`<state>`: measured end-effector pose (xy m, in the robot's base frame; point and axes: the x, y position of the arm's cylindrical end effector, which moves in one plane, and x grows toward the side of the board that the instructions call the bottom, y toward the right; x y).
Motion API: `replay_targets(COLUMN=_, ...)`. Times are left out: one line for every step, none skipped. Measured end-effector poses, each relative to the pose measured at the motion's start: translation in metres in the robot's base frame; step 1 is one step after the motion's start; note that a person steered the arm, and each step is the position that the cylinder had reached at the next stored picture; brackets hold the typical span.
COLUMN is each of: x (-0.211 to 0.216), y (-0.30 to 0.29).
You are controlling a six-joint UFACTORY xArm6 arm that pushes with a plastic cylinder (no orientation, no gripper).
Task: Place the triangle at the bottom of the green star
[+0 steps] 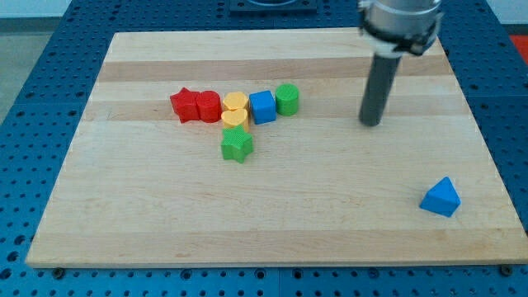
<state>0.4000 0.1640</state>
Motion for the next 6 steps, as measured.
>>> replay_targets(x=0.013, y=0.085)
replay_targets(x=0.098, y=0.155)
replay_targets(x=0.208, y=0.135)
replay_targets(x=0.217, y=0.117)
replay_targets(x=0.202, y=0.101)
replay_targets(x=0.164, y=0.094)
